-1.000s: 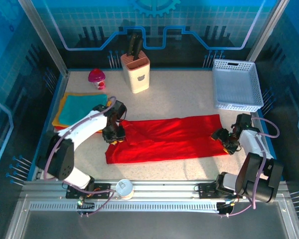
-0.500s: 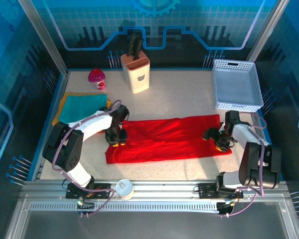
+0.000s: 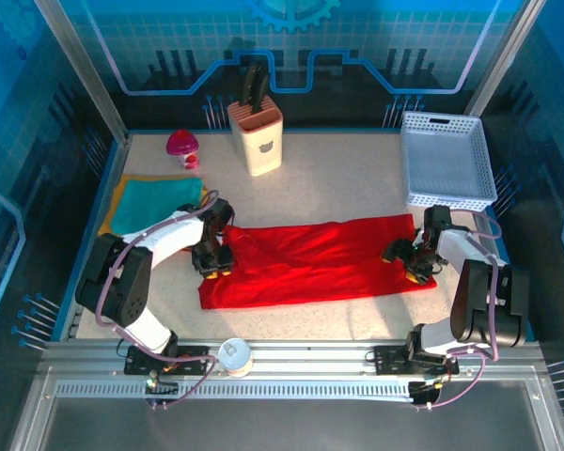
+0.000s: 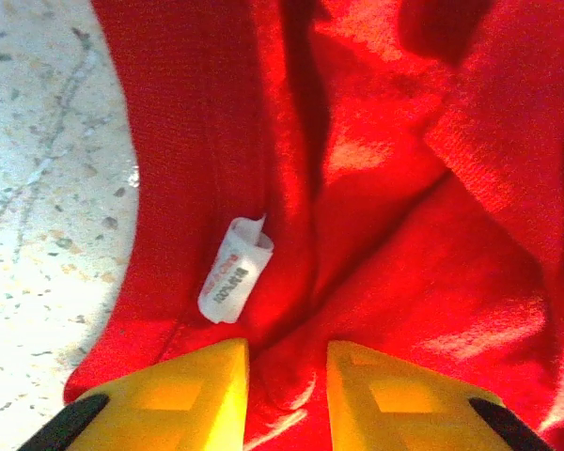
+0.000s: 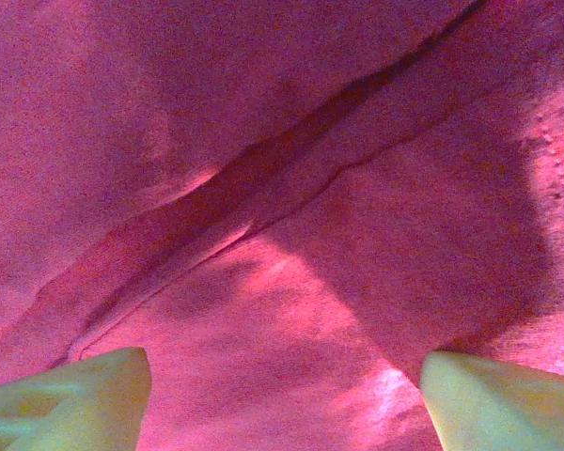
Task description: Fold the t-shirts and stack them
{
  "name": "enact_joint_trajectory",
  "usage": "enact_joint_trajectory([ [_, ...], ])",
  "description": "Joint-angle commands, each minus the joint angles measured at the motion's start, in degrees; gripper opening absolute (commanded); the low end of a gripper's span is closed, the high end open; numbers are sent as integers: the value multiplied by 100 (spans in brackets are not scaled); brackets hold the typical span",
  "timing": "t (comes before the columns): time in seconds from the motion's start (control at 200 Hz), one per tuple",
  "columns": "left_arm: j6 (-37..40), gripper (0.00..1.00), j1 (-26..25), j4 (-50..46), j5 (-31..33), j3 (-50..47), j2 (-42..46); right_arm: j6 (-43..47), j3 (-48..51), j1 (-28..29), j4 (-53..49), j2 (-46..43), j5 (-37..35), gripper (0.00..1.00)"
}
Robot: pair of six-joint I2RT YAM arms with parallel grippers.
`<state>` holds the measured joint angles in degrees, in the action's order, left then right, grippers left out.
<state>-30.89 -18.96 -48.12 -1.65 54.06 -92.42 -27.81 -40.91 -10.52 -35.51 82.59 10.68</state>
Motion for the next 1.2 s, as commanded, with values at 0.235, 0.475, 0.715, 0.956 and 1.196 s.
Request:
enact_joint_trajectory([
  [0.235, 145, 8, 33, 103, -399, -215, 124, -217, 100, 18, 88, 486, -255, 75],
  [0.475, -77, 0, 35, -357, -127, -396, 561, -463, 352, -262, 120, 310, -408, 68],
  [0.715, -729, 0, 31, -703, -66, -758, 1466, -576, 549, -551, 176, -38, -400, 68],
  [0.956, -1045, 0, 15, -993, 200, -837, 1333, -588, 549, -595, 143, -146, -409, 67],
  [1.196, -826, 22, -28, -1118, 507, -417, 804, -511, 536, -595, 126, -231, -222, 68],
])
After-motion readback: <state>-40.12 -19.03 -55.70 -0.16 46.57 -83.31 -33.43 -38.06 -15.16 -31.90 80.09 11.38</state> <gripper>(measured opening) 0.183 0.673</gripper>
